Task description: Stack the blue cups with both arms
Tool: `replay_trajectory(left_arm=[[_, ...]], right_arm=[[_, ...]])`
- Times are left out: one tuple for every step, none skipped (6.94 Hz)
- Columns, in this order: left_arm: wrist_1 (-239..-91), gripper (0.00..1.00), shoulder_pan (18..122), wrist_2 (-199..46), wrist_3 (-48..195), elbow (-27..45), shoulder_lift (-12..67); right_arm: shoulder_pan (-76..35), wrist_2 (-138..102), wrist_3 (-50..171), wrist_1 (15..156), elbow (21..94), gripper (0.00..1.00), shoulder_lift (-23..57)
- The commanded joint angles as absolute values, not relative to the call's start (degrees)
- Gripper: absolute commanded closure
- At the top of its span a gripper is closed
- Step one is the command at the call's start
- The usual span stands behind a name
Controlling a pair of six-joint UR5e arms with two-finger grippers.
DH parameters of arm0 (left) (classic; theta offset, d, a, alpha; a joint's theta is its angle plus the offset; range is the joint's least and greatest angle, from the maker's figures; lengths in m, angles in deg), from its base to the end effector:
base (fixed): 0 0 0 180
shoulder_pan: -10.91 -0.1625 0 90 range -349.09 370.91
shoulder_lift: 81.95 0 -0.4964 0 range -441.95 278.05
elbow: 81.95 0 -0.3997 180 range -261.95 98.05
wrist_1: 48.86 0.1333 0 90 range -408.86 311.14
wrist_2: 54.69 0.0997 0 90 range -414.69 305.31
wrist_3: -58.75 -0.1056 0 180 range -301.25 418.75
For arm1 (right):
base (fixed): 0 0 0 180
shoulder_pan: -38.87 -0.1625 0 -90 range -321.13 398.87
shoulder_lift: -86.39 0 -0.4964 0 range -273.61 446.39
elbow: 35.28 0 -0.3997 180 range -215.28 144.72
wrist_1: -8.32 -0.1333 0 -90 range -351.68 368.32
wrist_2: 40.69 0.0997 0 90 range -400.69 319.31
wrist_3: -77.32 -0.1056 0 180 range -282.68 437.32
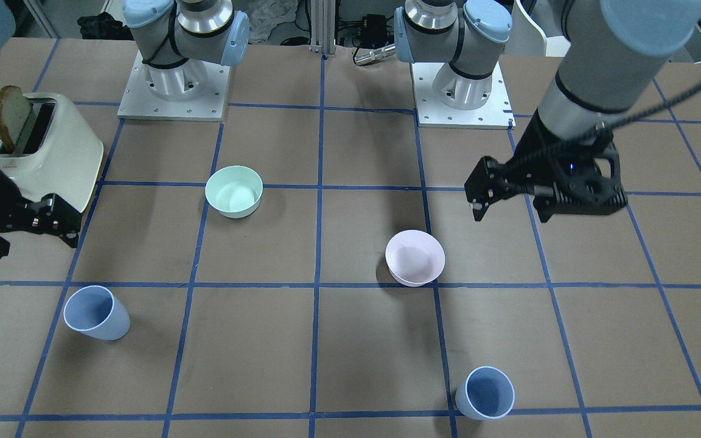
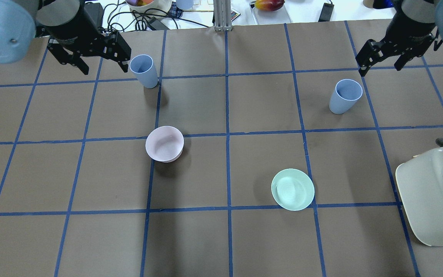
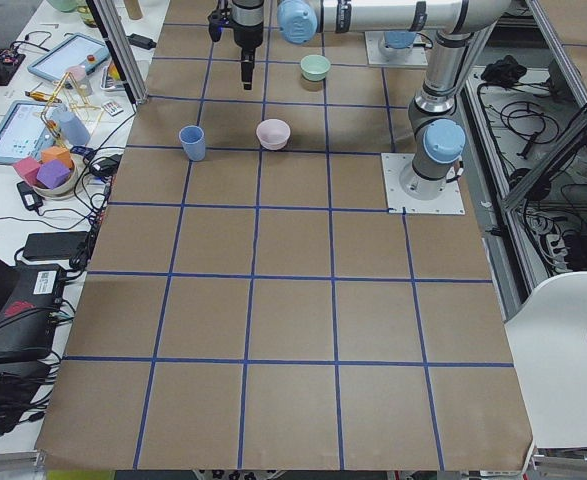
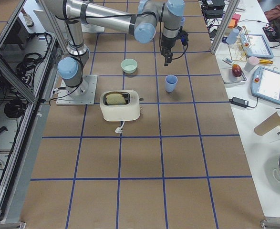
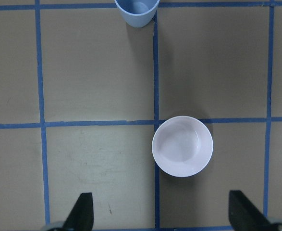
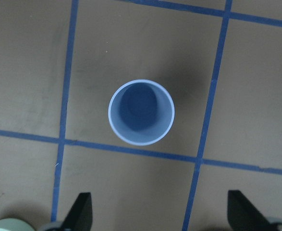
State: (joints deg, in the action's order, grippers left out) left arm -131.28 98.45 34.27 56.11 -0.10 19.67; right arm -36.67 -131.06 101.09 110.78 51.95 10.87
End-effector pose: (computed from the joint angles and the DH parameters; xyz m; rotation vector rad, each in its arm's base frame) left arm -0.1091 -0.6112 0.5264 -0.0059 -3.1246 0.1133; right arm -0.0255 -0.6302 0.4577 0.2540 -3.1208 0.0161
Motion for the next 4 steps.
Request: replay_trajectory(left_arm=[[-129.28,0.00,98.88,34.26,56.11,-11.32,34.10],[-128.84,0.00,100.28,34.86,56.72,-14.85,39.38],[-124.66,0.00,101.69,35.22,56.90,-15.67,43.52],[-121.58,0.00,101.96,35.22,56.38,-15.94,46.17]], right_arm=[[-35.66,-131.57,105.34,117.72,52.08,0.00,16.77],[-34.09,-131.14,107.18,118.87,51.91,0.00,18.70],[-32.51,-130.96,108.16,121.06,51.82,0.00,21.15],[-32.24,-130.78,108.52,121.34,52.16,0.00,21.96]])
